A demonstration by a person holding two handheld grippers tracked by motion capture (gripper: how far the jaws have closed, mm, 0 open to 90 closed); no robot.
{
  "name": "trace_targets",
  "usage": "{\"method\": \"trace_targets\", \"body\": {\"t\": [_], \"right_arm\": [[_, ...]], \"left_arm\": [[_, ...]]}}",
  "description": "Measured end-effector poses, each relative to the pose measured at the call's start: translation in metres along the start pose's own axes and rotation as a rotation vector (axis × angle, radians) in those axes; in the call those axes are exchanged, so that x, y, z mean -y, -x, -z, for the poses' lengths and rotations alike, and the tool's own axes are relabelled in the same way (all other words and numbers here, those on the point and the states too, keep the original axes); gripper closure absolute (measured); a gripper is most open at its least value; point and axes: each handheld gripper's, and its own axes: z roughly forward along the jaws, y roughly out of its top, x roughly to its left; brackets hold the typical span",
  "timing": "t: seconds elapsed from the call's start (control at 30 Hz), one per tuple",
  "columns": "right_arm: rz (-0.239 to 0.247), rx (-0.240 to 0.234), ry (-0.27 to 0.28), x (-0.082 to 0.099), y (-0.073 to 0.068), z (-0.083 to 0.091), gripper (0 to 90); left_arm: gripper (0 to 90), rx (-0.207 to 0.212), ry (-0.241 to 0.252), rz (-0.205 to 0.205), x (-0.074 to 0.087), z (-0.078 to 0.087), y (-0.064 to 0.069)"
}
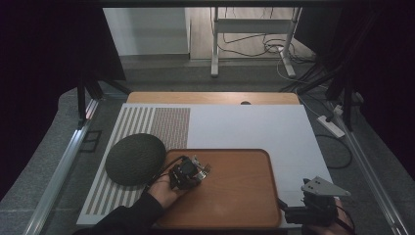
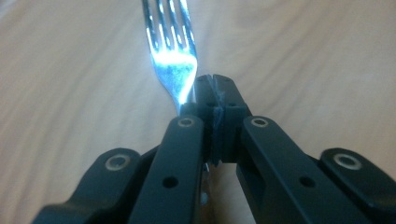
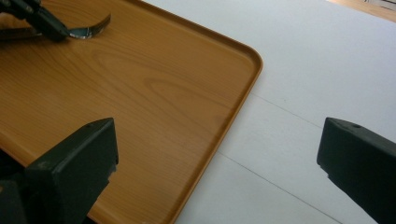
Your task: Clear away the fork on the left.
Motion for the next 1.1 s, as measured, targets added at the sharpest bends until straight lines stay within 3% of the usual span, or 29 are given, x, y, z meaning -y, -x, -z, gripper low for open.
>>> {"method": "trace_targets", "body": {"t": [0.37,0.77,1.03,1.1], "right_arm": [[0.0,-0.002,0.002,0.0,0.0,0.0,0.0],[0.001,-0.005,0.003,0.0,0.0,0.0,0.0],[0.001,-0.004,0.003,0.0,0.0,0.0,0.0],[0.002,-0.004,0.003,0.0,0.0,0.0,0.0]], "left_arm": [[88.7,0.003,0.008,0.114,0.014,0.006,-0.033],[87.9,-0.015,-0.002,0.168,0.023,0.012,-0.049],[87.4,-0.033,-0.008,0.231,0.031,0.015,-0.062],[87.2,-0.02,0.0,0.241,0.032,0.016,-0.064]]}}
